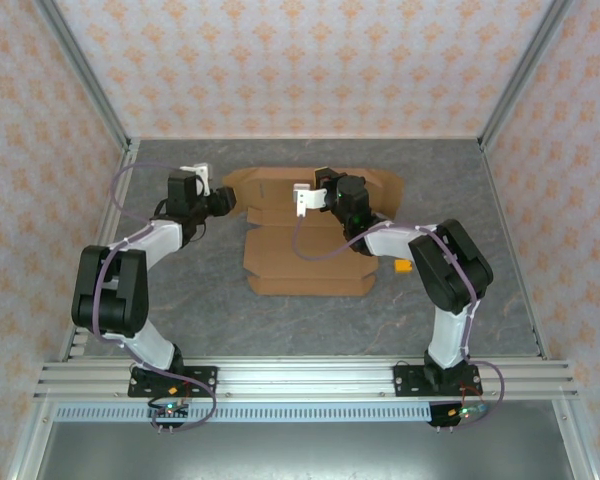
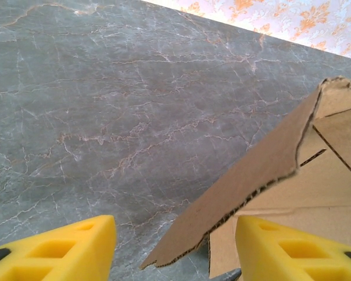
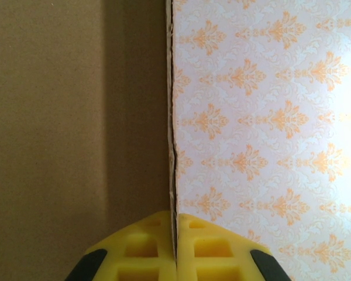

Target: Fold the paper box

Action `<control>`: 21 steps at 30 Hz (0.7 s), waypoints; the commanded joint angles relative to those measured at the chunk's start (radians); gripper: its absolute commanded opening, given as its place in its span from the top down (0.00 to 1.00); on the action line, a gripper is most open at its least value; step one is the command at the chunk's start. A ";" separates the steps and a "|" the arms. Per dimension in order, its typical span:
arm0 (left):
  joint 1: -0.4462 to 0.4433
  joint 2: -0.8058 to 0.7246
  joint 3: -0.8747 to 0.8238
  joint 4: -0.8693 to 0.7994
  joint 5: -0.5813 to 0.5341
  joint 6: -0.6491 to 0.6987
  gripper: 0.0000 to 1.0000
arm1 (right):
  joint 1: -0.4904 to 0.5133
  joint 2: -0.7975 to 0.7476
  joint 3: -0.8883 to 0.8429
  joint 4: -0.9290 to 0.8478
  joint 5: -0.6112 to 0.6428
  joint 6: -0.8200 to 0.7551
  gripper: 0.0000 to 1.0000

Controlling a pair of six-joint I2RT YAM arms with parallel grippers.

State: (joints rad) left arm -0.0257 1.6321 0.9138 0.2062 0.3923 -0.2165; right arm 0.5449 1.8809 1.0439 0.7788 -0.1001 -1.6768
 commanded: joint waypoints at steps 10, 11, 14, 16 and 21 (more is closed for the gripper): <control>-0.139 -0.317 0.000 -0.212 -0.219 0.125 0.47 | 0.006 -0.010 0.051 -0.020 0.005 -0.010 1.00; -0.172 -0.311 0.022 -0.240 -0.244 0.177 0.46 | 0.006 -0.010 0.053 -0.020 0.004 -0.011 1.00; -0.184 -0.261 0.084 -0.290 -0.231 0.252 0.44 | 0.007 -0.014 0.056 -0.022 0.003 -0.002 1.00; -0.186 -0.232 0.126 -0.330 -0.217 0.298 0.42 | 0.007 -0.015 0.056 -0.025 0.001 0.003 1.00; -0.186 -0.134 0.242 -0.419 -0.165 0.383 0.39 | 0.008 -0.019 0.061 -0.030 -0.003 0.014 1.00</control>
State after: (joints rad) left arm -0.2150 1.4548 1.0870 -0.1024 0.2169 0.0689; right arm 0.5457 1.8809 1.0737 0.7555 -0.1001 -1.6798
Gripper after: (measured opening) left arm 0.608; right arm 0.045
